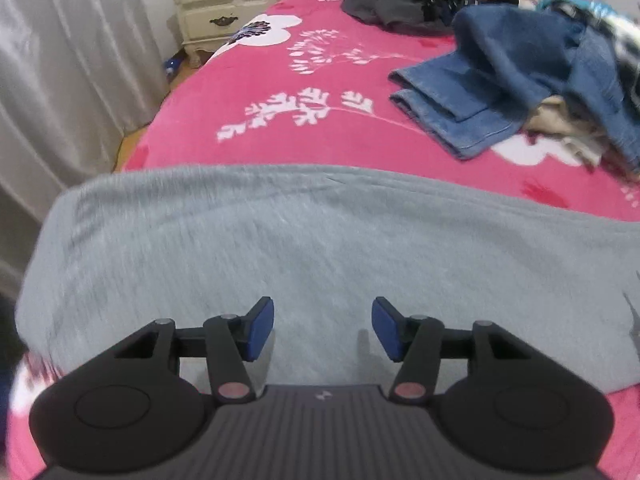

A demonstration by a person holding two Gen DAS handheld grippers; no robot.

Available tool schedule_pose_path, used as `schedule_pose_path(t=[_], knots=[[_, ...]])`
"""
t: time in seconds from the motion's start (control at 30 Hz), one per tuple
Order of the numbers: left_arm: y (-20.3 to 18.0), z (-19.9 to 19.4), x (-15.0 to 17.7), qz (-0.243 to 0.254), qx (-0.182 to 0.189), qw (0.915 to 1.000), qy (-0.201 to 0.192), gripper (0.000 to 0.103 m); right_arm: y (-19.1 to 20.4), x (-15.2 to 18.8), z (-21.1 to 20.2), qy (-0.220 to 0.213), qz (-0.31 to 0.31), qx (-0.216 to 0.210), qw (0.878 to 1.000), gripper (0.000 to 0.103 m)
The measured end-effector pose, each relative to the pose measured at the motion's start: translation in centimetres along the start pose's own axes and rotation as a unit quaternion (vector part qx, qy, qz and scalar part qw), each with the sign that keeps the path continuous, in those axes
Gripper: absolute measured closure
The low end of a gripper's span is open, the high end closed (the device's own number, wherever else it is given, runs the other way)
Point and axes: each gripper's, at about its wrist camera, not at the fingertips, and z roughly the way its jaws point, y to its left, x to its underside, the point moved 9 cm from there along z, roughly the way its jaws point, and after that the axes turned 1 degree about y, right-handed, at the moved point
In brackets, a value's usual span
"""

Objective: Fold clothes

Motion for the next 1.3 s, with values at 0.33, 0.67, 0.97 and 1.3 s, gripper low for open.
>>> schedule_pose_path(t=[0.33, 0.67, 0.97, 1.3], knots=[[3.3, 5.7, -4.1, 0.057, -0.038, 0.9976, -0.002, 0.050, 13.5, -13.4, 5.5, -0.073, -0.148, -0.095, 0.982, 0.054], [4.8, 8.6, -6.3, 0.052, -0.025, 0.9983, -0.012, 0.048, 13.5, -14.8, 8.7, -0.074, -0.161, -0.041, 0.983, 0.103], [4.8, 8.8, -6.7, 0.085, -0.018, 0.9959, -0.028, 0.046, 15.4, -15.1, 8.3, -0.058, -0.153, -0.124, 0.979, 0.088], [5.7, 7.8, -5.4, 0.136, -0.042, 0.9891, -0.039, 0.047, 20.7, -14.7, 9.9, -0.044, -0.287, -0.131, 0.948, 0.098]])
